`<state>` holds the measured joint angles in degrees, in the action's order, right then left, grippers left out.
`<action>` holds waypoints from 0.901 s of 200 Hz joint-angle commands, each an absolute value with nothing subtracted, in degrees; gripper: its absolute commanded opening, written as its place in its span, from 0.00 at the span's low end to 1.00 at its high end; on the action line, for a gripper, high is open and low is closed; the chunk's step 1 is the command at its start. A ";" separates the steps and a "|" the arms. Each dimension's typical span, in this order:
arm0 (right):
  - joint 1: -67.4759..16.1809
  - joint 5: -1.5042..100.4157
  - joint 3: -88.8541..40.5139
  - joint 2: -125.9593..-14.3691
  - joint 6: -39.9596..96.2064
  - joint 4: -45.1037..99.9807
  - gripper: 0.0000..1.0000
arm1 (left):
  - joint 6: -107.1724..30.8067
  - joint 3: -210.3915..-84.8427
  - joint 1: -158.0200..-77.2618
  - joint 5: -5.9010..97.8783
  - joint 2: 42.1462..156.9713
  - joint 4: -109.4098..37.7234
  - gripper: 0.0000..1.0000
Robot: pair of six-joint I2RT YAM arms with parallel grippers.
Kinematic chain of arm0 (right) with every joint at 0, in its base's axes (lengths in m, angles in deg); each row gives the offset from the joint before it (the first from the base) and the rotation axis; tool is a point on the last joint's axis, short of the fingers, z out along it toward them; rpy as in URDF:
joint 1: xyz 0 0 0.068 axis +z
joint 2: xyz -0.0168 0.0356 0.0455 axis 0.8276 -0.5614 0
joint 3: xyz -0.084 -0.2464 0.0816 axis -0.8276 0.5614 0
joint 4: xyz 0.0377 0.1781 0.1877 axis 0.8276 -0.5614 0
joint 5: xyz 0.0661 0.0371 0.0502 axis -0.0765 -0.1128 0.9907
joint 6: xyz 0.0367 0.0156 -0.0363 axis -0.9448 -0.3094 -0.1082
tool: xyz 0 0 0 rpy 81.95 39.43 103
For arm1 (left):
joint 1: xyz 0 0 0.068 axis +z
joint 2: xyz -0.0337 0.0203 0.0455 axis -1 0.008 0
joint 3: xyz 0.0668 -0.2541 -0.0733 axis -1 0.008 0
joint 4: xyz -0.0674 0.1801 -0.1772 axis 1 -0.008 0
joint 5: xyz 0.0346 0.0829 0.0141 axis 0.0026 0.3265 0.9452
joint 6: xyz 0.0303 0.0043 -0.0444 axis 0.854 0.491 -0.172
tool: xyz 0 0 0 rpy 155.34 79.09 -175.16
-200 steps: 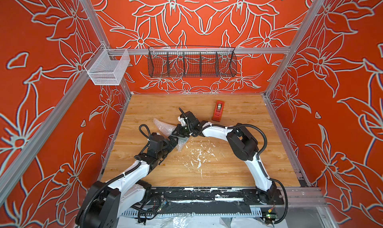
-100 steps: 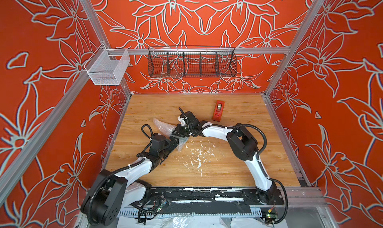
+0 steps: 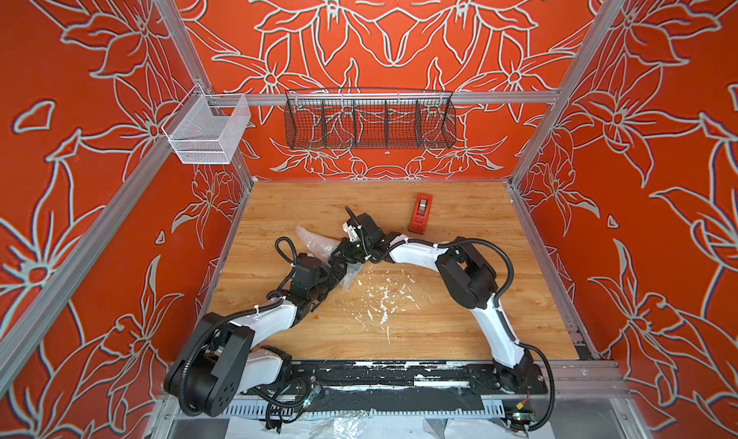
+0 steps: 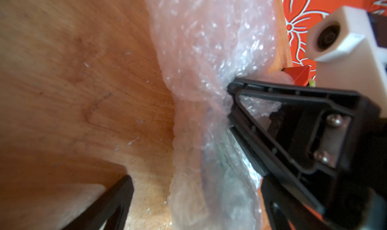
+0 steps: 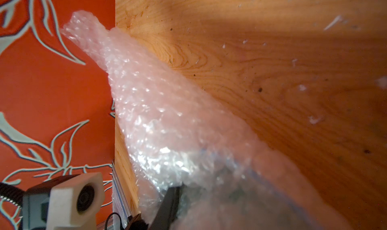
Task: Wrap bowls in bubble wrap
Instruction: Wrap the bowl in bubble wrap.
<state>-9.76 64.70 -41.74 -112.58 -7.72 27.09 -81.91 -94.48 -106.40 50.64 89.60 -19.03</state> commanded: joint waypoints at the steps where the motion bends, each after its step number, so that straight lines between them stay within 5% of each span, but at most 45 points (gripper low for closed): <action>1: -9.94 61.49 -37.91 -116.18 -8.21 23.32 0.18 | -80.93 -96.43 -105.48 51.46 92.43 -18.18 0.81; 91: -11.34 63.72 -35.87 -112.06 -9.17 25.64 0.21 | -78.17 -100.07 -104.83 49.04 100.84 -18.73 0.25; 180: -14.64 67.72 -32.68 -96.33 -1.96 18.93 0.43 | -68.72 -107.75 -104.83 42.50 103.06 -32.71 0.05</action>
<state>-13.35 67.26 -34.11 -101.92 -5.19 22.08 -73.41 -106.13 -104.90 46.21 102.58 -26.44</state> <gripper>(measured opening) 0.413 0.135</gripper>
